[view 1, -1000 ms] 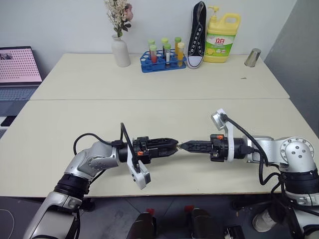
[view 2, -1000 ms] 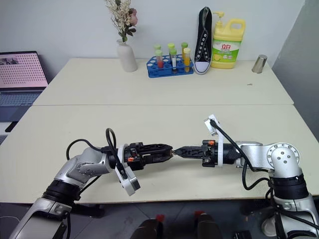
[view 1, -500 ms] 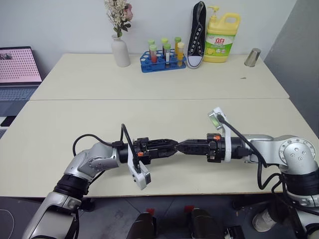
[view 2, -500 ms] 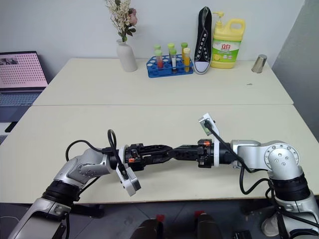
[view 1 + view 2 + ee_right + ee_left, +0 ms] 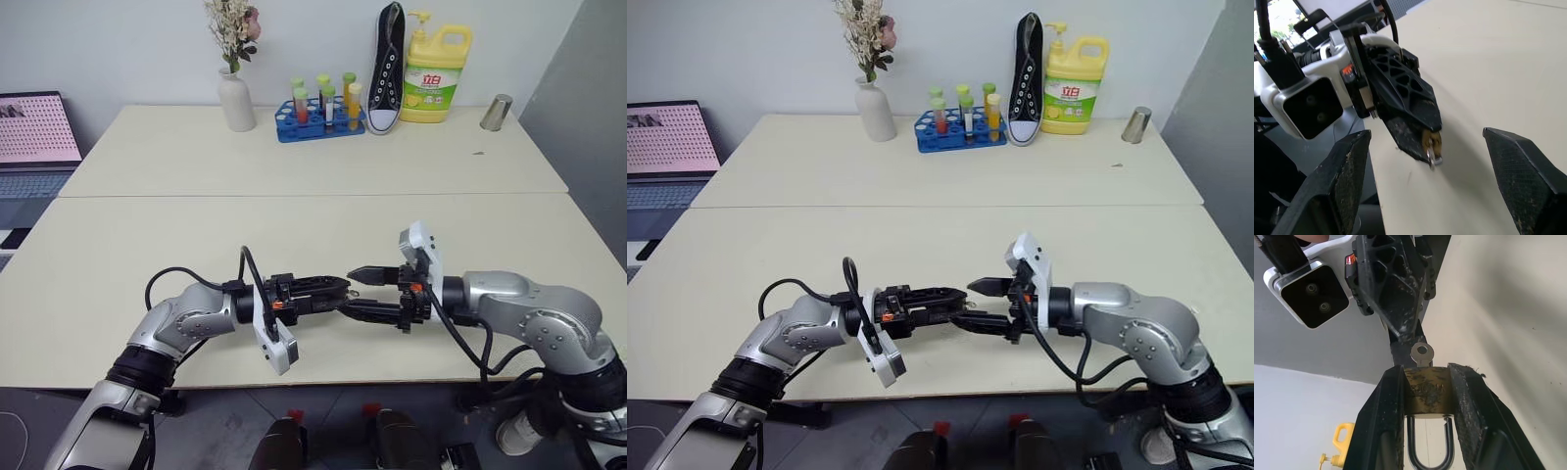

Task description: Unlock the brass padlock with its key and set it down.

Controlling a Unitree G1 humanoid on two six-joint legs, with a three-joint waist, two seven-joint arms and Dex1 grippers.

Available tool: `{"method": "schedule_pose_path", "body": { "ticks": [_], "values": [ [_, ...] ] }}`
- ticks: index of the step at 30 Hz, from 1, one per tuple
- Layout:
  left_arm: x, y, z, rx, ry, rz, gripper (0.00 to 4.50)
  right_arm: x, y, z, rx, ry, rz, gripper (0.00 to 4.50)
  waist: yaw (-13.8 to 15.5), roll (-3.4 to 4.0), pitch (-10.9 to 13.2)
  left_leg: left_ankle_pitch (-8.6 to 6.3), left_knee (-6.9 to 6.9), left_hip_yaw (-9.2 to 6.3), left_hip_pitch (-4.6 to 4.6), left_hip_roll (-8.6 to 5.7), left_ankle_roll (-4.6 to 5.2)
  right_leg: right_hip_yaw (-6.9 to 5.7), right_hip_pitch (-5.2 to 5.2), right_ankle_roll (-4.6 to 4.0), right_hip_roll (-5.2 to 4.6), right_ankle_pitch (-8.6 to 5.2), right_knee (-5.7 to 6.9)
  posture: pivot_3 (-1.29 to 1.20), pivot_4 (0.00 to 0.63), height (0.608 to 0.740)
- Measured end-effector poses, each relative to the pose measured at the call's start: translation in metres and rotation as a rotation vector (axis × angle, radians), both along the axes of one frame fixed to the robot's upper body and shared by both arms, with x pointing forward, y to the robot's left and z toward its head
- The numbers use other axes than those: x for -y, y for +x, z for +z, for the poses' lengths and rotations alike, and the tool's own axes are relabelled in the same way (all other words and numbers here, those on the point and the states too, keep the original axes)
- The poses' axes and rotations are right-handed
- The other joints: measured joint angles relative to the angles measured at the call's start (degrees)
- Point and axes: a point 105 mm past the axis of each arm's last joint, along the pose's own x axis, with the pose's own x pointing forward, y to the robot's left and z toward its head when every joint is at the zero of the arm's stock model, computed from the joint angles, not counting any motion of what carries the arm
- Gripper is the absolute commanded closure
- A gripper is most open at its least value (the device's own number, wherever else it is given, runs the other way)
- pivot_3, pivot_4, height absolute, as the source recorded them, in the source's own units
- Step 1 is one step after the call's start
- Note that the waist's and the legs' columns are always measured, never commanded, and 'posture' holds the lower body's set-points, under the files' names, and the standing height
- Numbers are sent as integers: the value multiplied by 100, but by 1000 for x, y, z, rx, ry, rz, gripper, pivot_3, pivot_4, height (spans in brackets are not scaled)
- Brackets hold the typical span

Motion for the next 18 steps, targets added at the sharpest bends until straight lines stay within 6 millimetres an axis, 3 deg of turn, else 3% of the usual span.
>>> {"method": "schedule_pose_path", "body": {
  "ticks": [5,6,9,16,18],
  "values": [
    [0,0,0,-1,1,-1,3523,-1,4,-4,1,-14,-18,675,-1,0,0,0,0,-1,1,0,0,0,0,0,1,0,0,0,150,740],
    [0,0,0,-1,1,-2,3523,-2,4,-5,0,-18,-19,846,-3,1,0,0,-1,0,1,0,0,0,0,0,1,0,0,0,150,740],
    [0,0,0,-4,0,1,3523,-4,4,-7,-7,-15,-13,1645,-3,0,0,0,0,0,1,0,0,0,-1,0,1,0,0,0,150,740],
    [0,1,-1,-8,0,9,3523,-3,6,-8,5,-29,-21,4269,-3,1,0,0,0,-1,1,0,0,0,-1,0,1,0,0,0,150,740],
    [0,1,-1,-8,1,10,3523,-3,6,-8,6,-29,-22,4366,-3,1,0,0,0,0,1,0,0,0,-1,0,1,0,0,0,150,740]
  ]
}}
